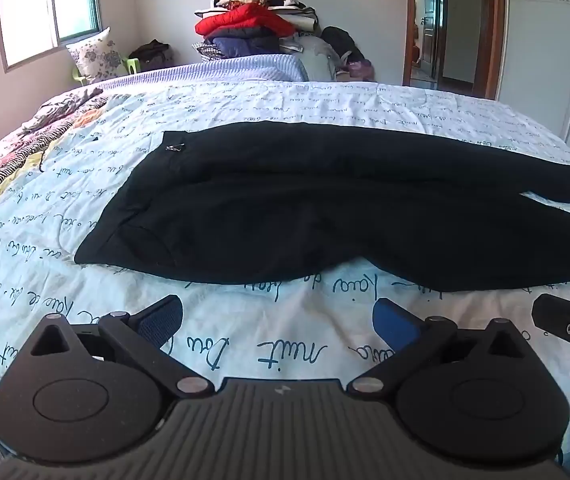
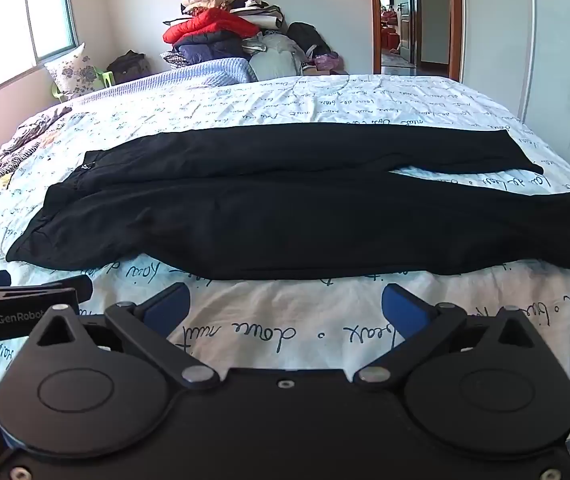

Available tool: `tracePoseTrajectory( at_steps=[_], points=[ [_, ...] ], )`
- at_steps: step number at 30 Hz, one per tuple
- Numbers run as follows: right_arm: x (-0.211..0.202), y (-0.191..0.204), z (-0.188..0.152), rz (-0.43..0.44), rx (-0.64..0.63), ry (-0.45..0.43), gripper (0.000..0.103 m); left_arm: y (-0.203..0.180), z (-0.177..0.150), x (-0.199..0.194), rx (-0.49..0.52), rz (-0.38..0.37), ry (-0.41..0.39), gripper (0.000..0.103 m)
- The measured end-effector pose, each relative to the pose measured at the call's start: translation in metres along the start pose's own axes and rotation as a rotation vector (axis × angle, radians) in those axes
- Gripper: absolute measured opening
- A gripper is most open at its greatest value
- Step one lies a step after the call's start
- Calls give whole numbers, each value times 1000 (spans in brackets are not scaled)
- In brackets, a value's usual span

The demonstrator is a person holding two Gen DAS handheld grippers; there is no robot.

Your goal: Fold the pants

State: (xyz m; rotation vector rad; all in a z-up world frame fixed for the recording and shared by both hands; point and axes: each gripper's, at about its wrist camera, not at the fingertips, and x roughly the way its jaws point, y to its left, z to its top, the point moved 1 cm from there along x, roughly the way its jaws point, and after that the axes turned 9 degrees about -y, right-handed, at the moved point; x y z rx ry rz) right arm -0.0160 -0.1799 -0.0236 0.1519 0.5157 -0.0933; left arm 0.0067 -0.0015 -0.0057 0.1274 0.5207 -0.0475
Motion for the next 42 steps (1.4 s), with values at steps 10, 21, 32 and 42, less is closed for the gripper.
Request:
tracePoseTrajectory(
  at_steps=[10,21,32,42],
  points=[
    [0,0,0,4,1,-4,103,-3,3,-4,-14,-8,21,103],
    [-1,-1,-1,9,4,-5,103,0,0,3,-20,-14,24,103],
    [-2,0,-1,-8,-10,-14,103,2,1,3,-25,-12,24,103],
    [2,0,-1,-3,2,1,103,3,-1,3,-29,-5,26,103]
  ],
)
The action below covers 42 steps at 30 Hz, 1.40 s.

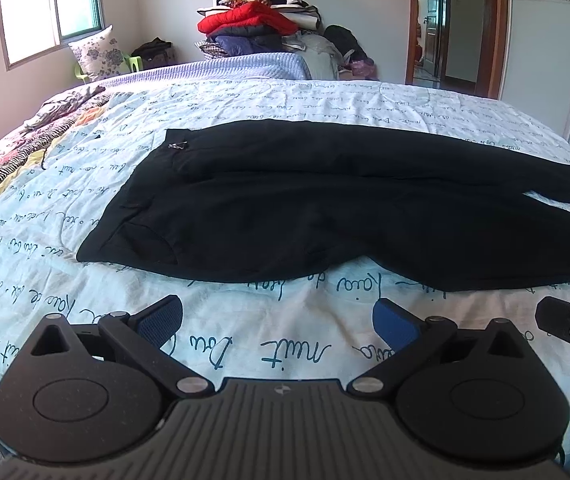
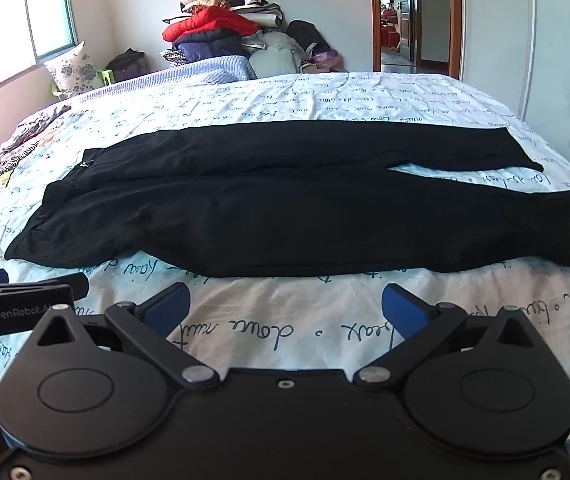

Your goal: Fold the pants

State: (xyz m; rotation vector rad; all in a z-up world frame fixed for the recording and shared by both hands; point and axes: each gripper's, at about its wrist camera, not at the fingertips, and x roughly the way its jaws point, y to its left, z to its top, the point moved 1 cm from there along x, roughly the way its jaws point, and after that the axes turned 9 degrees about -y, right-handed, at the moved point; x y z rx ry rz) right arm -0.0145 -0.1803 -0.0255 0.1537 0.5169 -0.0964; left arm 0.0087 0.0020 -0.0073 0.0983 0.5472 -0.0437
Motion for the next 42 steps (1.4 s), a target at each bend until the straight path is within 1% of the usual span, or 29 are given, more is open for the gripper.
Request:
tracePoseTrajectory(
  at_steps=[42],
  points=[
    [-3,-1,-1,19,3,-8,103,0,-1,0,8,15,5,103]
  ],
)
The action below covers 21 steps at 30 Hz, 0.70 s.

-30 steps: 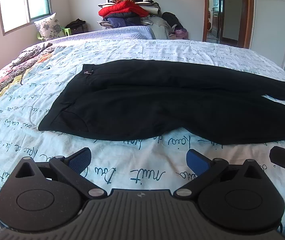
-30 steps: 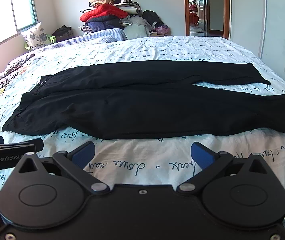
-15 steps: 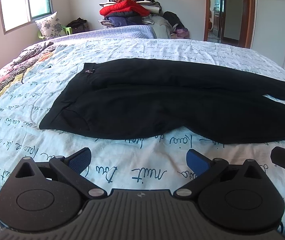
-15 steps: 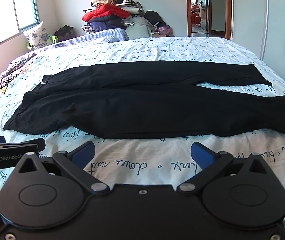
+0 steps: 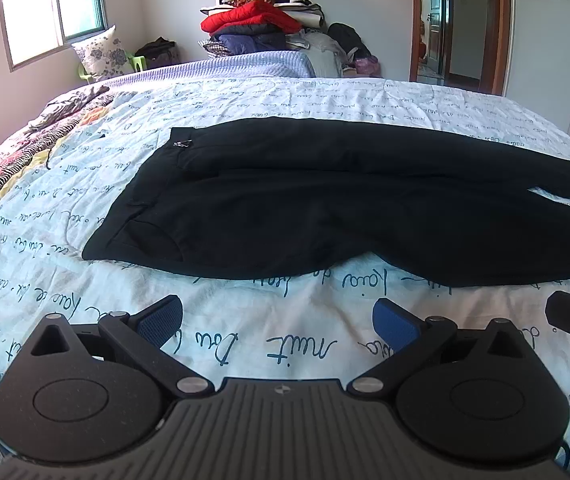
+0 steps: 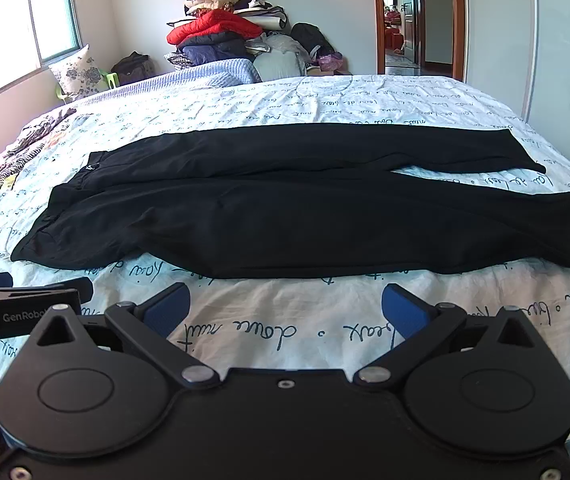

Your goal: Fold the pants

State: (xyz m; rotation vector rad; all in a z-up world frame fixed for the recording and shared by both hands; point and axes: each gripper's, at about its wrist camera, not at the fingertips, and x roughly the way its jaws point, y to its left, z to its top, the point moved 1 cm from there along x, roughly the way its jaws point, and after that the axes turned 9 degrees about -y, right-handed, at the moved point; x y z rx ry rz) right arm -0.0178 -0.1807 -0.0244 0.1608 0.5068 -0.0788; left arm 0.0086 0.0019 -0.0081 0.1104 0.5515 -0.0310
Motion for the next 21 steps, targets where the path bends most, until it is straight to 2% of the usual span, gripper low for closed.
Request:
tracePoseTrajectory(
  at_steps=[21],
  points=[
    [1,1,-1,7,-6,-1,103,0,-1,0,3,2,3,103]
  ],
)
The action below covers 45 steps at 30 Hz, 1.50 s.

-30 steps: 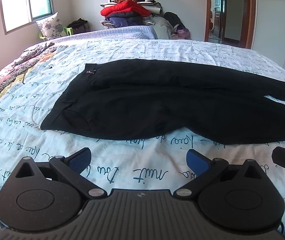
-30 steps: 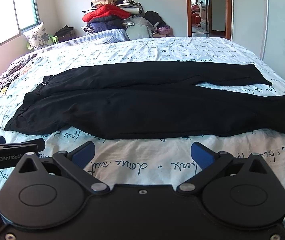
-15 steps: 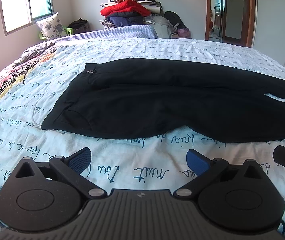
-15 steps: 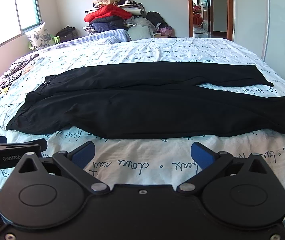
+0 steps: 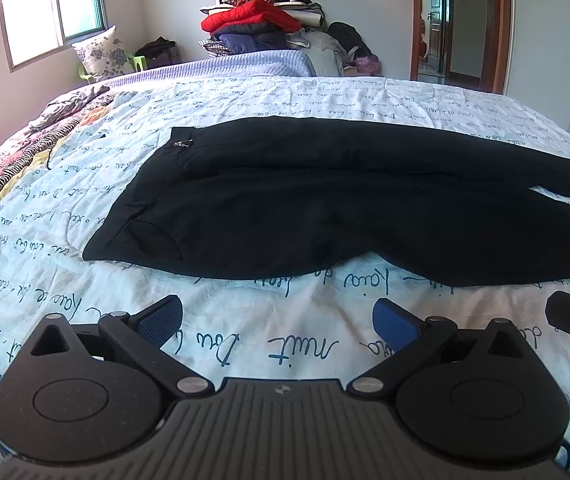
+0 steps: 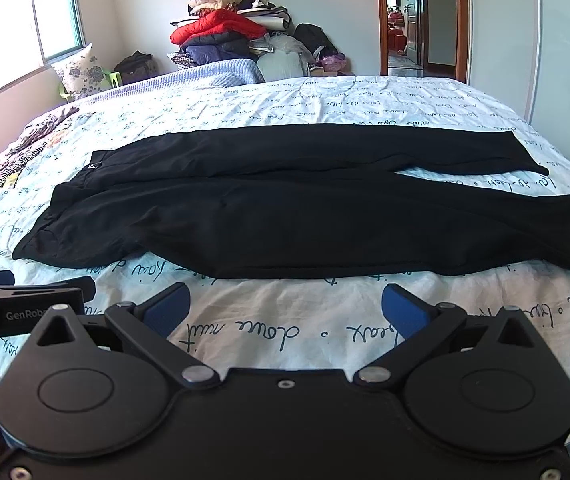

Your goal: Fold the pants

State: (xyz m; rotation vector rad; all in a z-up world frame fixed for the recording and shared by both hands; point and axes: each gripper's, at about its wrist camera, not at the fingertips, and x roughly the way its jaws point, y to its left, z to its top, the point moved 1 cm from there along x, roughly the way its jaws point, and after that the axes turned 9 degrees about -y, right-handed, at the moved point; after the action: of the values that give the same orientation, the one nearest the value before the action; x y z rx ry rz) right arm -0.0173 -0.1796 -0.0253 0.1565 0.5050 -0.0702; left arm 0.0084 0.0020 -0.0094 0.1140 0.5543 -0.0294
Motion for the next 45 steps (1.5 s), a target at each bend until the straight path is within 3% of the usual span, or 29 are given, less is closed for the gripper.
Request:
tracePoseTrajectory(
  at_steps=[5,11,19,21,25,28,31,35,37,40,45],
  points=[
    [4,0,7,40,-4,-6,103,5,4,2,3,4,-10,103],
    [23,17,58,254,-112,-126,103,38,38,27,38,26,-67,103],
    [118,55,130,489,-363,-163,103,105,119,104,143,43,-141,103],
    [156,63,147,510,-410,-115,103,128,140,136,137,-9,-123,103],
    [239,68,169,588,-407,28,103,175,176,210,18,-191,-40,102],
    [301,72,184,591,-417,116,103,199,190,265,-45,-301,15,102],
    [353,75,189,592,-414,201,103,208,197,305,3,-330,15,101],
    [398,87,188,658,-431,280,102,215,203,343,115,-452,26,101],
    [412,95,185,693,-463,299,101,213,203,359,163,-510,51,100],
    [429,107,180,732,-525,333,99,211,197,382,228,-530,80,98],
    [450,116,175,760,-571,412,95,212,178,417,263,-618,193,99]
  ],
)
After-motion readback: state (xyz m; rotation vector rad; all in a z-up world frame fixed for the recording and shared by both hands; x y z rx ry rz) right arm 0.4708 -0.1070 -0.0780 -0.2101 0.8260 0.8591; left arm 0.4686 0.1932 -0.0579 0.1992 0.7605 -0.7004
